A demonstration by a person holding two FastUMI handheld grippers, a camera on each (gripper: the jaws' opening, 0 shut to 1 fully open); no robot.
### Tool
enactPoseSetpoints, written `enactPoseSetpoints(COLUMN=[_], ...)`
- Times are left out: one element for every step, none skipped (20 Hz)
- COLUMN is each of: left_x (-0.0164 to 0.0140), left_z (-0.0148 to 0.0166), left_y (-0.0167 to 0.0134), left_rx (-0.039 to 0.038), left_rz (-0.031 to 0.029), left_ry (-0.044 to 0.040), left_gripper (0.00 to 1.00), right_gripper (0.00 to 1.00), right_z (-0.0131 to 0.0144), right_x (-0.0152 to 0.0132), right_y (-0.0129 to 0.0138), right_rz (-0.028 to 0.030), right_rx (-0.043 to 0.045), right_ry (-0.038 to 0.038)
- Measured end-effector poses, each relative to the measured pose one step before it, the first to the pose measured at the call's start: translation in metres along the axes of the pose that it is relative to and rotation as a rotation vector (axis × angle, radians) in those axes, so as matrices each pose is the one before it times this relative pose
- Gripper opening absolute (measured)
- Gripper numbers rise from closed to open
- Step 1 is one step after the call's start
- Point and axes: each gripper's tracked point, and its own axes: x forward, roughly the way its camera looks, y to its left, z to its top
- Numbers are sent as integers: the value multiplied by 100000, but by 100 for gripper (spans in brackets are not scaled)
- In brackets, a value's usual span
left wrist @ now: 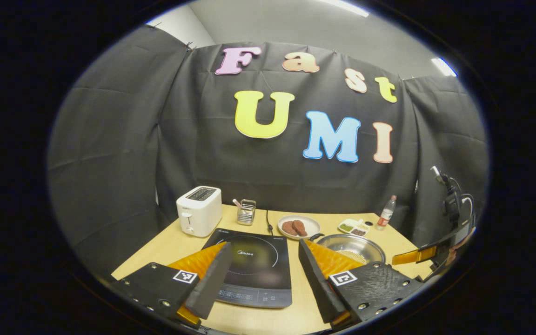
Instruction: First push the handle of the pot to place it horizontally, then grasp the pot with both hands and set it on the induction cooktop.
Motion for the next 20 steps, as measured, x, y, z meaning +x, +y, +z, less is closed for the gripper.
enactPoseSetpoints(left_x=[72,4,36,25,-72,69,105,200,120,164,141,-62,5,67,-71,-84,-114,-224,-53,-16], left_z=[-99,-21,-41,127,285,221,33,-48,-82,34,133,264,95,-101,20,111,176,163,67,-72], left_y=[-72,-78,-136,-2,-348,-573,-509,-517,-613,-537,-553,-660,-501,-496,-430,-325,-409,-501,-455,-417], left_rx=[800,709,507,-204,-876,-1072,-623,108,888,1152,967,739,558,416,363,539,685,834,884,666], left_rz=[588,601,1123,1435,534,256,437,173,142,297,-206,-175,19,153,478,651,426,161,160,175], left_ry=[620,675,517,209,-134,-39,89,555,1000,380,-131,-138,155,309,404,222,-181,-256,82,303], left_gripper=[87,87,87,87,87,87,87,87,87,87,87,87,87,87,87,87,87,87,87,87], right_gripper=[2,0,0,0,2,0,0,2,2,2,2,2,2,2,2,2,2,2,2,2], right_z=[-475,-517,-614,-566,-494,-466,-442,-521,-360,-350,-198,-249,-256,-247,-40,-10,63,-11,116,-86], right_x=[485,474,515,364,539,447,446,566,461,417,450,393,264,362,323,327,299,392,232,344], right_y=[-323,-227,-203,-267,-292,-392,-409,-310,-267,-235,-207,-134,-96,-160,-220,-180,-164,-53,-319,-316], right_rz=[-605,109,382,884,505,306,324,472,572,416,547,700,996,599,282,-122,225,284,-169,-480], right_rx=[-722,-914,-354,49,306,90,-278,-391,-583,-696,-755,-649,-453,-380,-447,-463,-641,-304,-408,-499], right_ry=[1174,1743,1763,2197,1960,1715,1967,2050,1836,1637,1344,1265,1505,1131,836,787,662,716,397,644])
